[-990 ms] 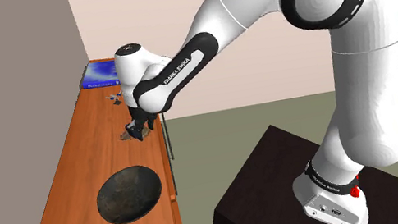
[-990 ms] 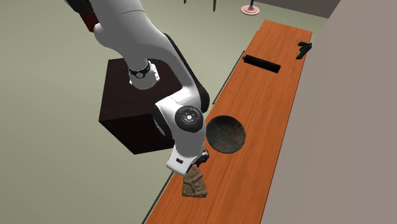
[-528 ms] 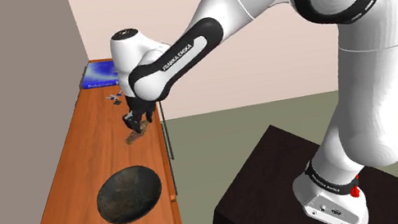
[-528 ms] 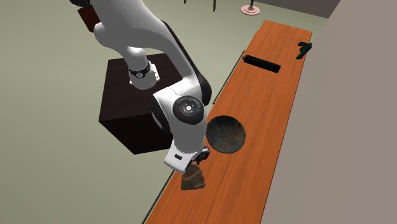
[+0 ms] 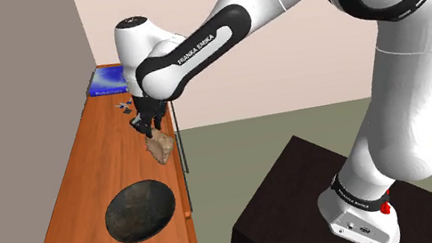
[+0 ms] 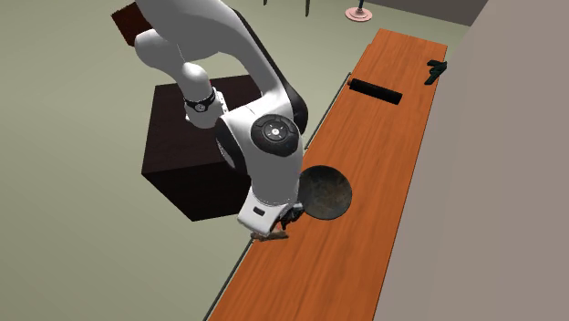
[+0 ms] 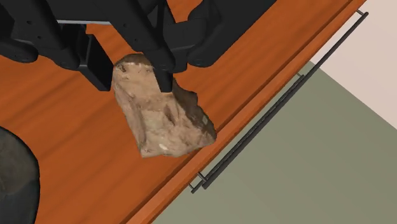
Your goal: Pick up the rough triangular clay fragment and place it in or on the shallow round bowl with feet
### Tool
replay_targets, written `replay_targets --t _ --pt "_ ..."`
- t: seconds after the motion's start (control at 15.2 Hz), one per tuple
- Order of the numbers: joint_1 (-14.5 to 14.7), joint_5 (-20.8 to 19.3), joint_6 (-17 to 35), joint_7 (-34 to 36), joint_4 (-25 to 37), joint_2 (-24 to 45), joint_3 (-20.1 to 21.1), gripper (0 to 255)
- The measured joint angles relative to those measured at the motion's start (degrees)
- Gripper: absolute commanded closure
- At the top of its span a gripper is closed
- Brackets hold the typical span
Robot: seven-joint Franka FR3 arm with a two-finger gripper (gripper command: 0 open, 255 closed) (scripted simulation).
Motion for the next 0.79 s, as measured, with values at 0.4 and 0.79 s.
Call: replay_targets --t 0.4,0.79 --pt "3.9 0.2 1.1 6.5 -6.5 -4.8 2.6 255" --pt "4.9 2.0 4.2 15.9 -9.7 -5.8 2.3 0"
